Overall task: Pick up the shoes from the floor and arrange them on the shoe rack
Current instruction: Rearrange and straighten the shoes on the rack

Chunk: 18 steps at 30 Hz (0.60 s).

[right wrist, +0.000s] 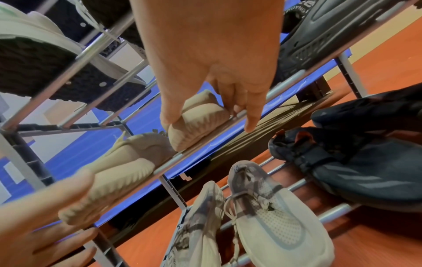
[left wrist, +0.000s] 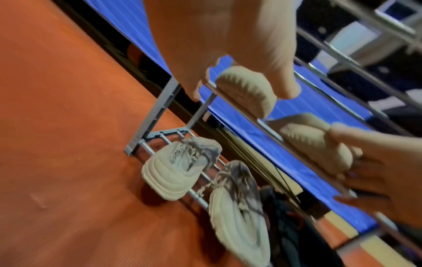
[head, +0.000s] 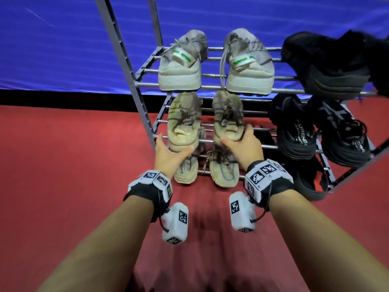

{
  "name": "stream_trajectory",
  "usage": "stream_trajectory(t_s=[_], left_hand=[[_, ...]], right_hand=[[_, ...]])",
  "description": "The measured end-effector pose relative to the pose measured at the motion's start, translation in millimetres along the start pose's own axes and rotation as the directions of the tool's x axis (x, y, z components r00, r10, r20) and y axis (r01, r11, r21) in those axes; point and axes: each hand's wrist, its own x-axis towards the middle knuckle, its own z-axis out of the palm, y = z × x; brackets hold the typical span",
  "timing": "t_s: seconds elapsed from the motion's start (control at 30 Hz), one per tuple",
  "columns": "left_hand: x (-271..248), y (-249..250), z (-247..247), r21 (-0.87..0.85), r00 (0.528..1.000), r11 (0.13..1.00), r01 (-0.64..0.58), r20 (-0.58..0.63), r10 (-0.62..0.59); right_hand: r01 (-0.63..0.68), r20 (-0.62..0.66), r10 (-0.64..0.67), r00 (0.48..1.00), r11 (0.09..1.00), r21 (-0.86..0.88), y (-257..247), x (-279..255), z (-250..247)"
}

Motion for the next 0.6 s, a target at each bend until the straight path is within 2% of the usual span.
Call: stream_trajectory(t_s=[0.1, 0.27, 0.43, 0.6], left_hand=[[2, -12, 9, 0.039, 0.995, 0.994, -0.098, -0.019, 0.099], [14, -5, 11, 0.035, 0.982, 0.988, -0.151, -0.105, 0.154], [27, -9, 8, 0.115, 0.990, 0.986, -0.123, -0.055, 0.130], [31, -9, 9, 0.141, 0.988, 0.978, -0.155, -0.004, 0.157]], right_hand=[[0.017, -0.038, -0.018, 0.999, 1.000, -0.015, 6, 3, 2], [0.056, -0.053, -0.058, 0.997, 0.998, -0.032, 10, 3, 3], [0.082, -0.079, -0.085, 0.993, 0.996, -0.036, 11, 2, 4], [0.105, -0.081, -0.107, 0.991, 0.994, -0.030, 12, 1, 5]])
